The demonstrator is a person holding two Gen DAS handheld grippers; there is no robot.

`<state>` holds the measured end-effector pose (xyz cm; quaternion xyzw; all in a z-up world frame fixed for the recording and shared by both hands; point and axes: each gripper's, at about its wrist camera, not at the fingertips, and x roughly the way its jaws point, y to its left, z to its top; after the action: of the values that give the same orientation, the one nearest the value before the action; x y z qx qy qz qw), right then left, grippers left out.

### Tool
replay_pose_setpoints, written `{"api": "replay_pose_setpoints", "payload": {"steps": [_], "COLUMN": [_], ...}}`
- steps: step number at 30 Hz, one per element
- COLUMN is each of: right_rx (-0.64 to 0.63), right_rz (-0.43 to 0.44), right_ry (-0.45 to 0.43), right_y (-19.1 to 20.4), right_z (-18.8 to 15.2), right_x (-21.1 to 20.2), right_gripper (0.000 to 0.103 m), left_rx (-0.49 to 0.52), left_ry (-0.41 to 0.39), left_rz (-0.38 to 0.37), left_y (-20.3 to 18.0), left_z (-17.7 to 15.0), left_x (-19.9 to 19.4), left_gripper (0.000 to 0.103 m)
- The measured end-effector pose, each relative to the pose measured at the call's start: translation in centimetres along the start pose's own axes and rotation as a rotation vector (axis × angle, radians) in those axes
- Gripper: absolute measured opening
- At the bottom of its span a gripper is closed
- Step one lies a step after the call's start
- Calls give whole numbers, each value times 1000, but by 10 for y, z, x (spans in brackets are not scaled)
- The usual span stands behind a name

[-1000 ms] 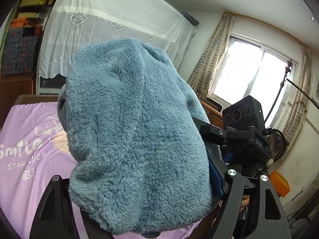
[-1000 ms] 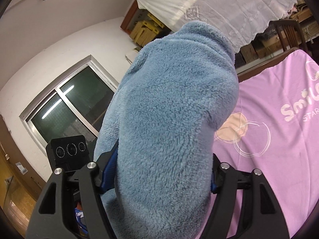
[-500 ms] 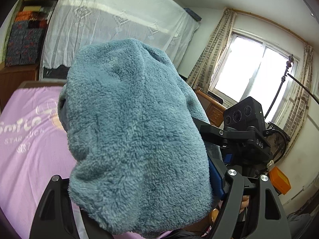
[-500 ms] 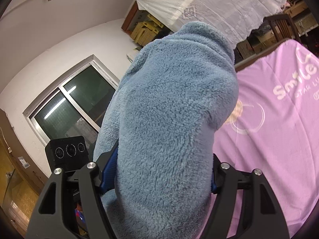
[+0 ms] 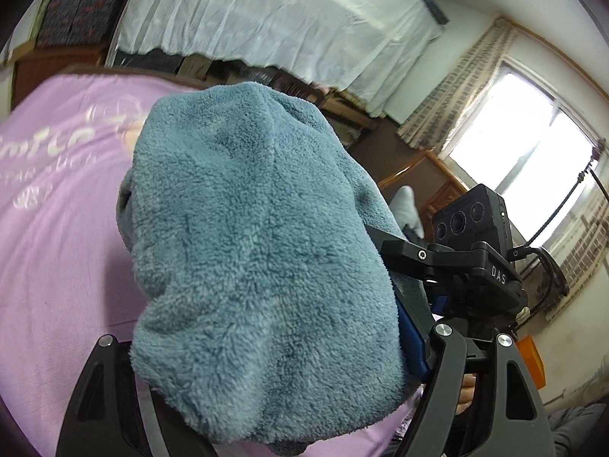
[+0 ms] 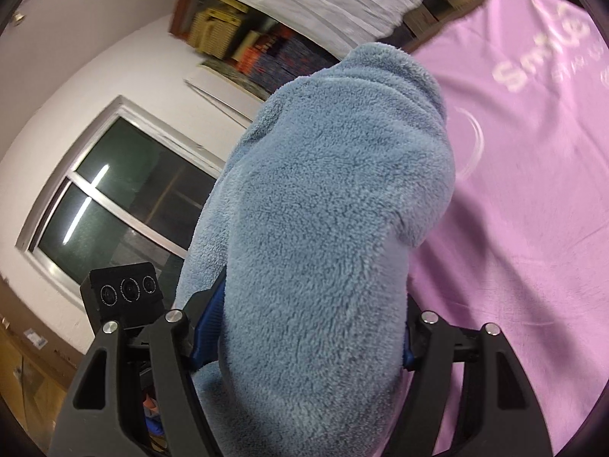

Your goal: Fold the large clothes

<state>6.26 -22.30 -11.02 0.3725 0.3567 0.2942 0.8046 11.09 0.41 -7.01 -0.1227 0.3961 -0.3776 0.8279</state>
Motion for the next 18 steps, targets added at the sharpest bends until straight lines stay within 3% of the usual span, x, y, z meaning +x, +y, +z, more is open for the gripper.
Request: {"api": "replay_pose_setpoints", "payload": {"steps": [6,14,18], "right_rx": [75,36,22], "right_rz": [-87,-85,-122], "right_ry": [71,73,65], "right_y": [-45,-49,-38], "right_z": [-2,-5,-4], "right_x": [34,37,39], "right_gripper": [69,67,74], "left_rx": [-54,-48,-33], "left_ry": [105,98,84], "left_rz": [85,123,155], "left_y": [38,39,23], "left_z": [-13,-19,-17], "left_x": [45,48,42], "left_gripper": [84,89,90]}}
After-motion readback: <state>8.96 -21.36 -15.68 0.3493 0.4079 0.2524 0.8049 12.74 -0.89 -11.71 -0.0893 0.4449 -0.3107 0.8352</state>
